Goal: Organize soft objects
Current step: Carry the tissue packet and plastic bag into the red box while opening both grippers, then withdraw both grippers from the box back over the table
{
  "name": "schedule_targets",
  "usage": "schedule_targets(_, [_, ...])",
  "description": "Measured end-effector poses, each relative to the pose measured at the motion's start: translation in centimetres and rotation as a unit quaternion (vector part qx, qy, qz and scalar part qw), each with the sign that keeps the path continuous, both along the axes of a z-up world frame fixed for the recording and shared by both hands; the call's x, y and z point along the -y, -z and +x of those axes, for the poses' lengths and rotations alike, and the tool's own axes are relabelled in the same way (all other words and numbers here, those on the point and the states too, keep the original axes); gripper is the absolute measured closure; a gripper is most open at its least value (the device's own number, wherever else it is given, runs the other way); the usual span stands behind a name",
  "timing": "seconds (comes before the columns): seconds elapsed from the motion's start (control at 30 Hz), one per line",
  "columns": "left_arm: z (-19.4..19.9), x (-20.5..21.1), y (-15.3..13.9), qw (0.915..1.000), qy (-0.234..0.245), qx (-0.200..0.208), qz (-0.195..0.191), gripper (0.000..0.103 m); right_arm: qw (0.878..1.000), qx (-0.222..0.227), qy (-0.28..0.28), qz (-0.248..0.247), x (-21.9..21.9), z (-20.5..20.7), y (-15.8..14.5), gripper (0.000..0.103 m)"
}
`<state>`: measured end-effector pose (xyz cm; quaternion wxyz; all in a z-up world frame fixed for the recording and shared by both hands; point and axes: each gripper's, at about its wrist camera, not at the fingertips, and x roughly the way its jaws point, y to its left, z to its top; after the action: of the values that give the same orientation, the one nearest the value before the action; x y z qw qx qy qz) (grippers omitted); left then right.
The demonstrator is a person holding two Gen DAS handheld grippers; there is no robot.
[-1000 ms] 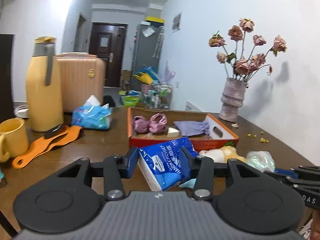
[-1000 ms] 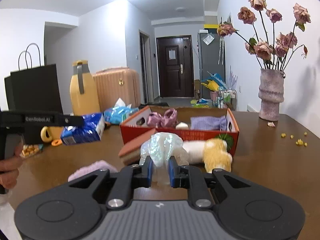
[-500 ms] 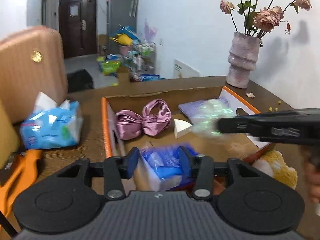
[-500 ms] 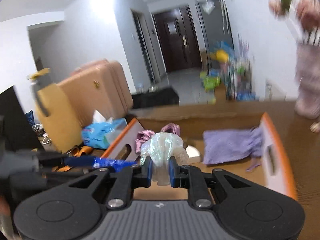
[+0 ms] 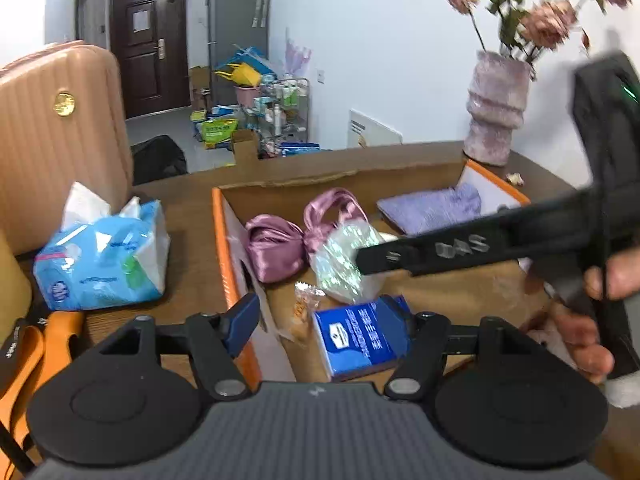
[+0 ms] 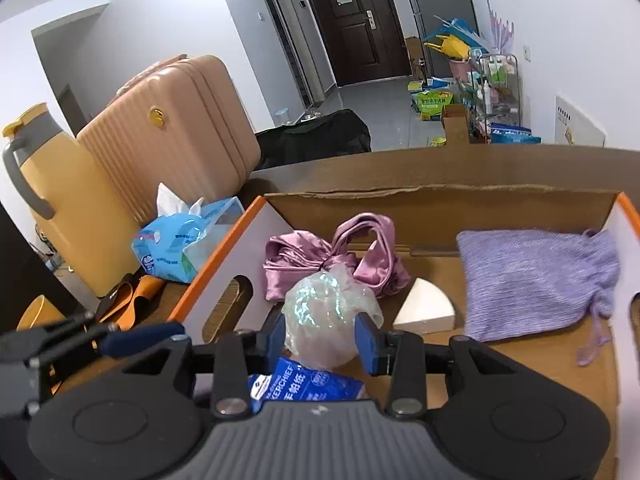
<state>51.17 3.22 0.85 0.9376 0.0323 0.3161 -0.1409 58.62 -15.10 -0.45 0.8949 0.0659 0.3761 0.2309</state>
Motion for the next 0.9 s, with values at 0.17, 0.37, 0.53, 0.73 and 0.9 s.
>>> schedule_targets(0.17, [-2.1, -0.9, -3.7, 0.9984, -0.048, 0.031, -0.001, 0.034, 0.999, 0.044, 0.019, -0.020, 2.9, -3.4, -4.4, 0.061])
schedule_targets(0.37, [-7.9, -1.8, -7.5, 0.9881, -0.107, 0.110, 0.002, 0.015, 0.983, 0.136, 0.072, -0.100, 7.2, -10.2, -9.1, 0.032])
schedule_targets(0.53, [-13.0, -1.2, -8.1, 0.9659, -0.158, 0.205, 0.003, 0.002, 0.943, 0.273, 0.137, -0.132, 9.6, -16.5, -9.7, 0.002])
schedule_targets(0.73, [-15.8, 0.1, -8.8, 0.9639, -0.154, 0.217, -0.009, 0.001, 0.942, 0.275, 0.158, -0.110, 11.4, -19.7, -10.2, 0.002])
schedule_targets(0.9, [-18.6, 0.7, -9.3, 0.9620, -0.141, 0.233, -0.005, 0.000, 0.938, 0.287, 0.160, -0.108, 11.6, -22.4, -10.5, 0.002])
